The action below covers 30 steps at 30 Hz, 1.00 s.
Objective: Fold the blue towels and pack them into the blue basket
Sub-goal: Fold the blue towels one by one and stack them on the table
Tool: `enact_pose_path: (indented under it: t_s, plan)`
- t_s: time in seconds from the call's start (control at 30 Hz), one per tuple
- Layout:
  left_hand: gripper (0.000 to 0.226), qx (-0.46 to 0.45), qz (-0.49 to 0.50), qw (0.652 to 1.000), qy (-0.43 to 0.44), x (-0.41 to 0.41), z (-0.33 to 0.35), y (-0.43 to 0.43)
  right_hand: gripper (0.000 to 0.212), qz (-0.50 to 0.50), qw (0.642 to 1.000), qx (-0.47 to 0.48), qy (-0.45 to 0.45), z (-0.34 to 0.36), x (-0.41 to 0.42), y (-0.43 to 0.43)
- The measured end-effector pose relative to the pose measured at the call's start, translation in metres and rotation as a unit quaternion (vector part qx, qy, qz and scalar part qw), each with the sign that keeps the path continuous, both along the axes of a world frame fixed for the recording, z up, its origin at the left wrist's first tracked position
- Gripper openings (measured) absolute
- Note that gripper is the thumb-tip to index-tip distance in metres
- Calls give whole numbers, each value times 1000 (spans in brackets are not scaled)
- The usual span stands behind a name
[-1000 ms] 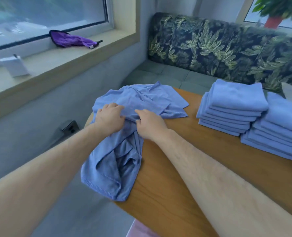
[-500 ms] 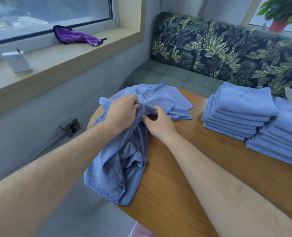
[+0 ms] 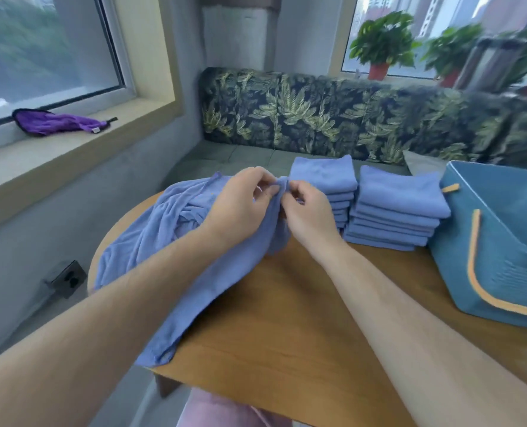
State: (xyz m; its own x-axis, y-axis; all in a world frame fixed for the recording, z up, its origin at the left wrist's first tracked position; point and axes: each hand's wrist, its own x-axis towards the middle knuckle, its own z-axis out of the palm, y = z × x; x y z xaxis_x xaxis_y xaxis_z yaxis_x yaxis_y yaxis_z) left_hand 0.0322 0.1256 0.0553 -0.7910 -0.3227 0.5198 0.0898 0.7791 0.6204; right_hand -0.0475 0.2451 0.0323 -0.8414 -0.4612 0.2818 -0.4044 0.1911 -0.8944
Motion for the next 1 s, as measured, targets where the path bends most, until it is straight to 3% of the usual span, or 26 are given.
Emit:
enact_pose_path:
  t_s: [0.13,0.23,0.27,0.33,0.43,0.5,0.63,0.7,0.77,0.83,0.93,1.0]
  plan:
    - [6,22,-88,996,-16,-2,-14,66,18,-56,996,73,10,-1,6,86]
    - [24,-24,-182,971,-153,3,-41,99,10,-91,985,122,-75,-35,13,144]
    - [31,-38,-190,962,-190,4,-51,104,24,-107,980,125,-114,-54,14,160]
    - [33,-40,-152,963,-217,5,-71,101,47,-154,966,128,-160,-80,27,185]
    - [24,-69,-28,969,-238,3,-97,77,33,-246,945,131,-173,-102,48,201]
    - [25,-105,40,954,-277,3,-108,63,23,-255,934,179,-173,-113,54,201]
    - [60,-139,116,912,-368,-1,-120,58,46,-254,900,312,-167,-116,53,185]
    - [62,-106,107,900,-409,-4,-123,58,40,-241,894,345,-152,-117,49,177]
    - [43,-82,82,909,-399,-7,-125,58,29,-212,919,294,-157,-119,47,170]
    - [24,-60,66,936,-341,-9,-124,57,20,-192,948,154,-202,-121,44,166]
    - [25,52,12,964,-260,-10,-115,57,22,-211,940,-7,-269,-114,37,164]
    - [27,153,-54,960,-229,-10,-103,61,28,-209,928,-75,-301,-109,30,165]
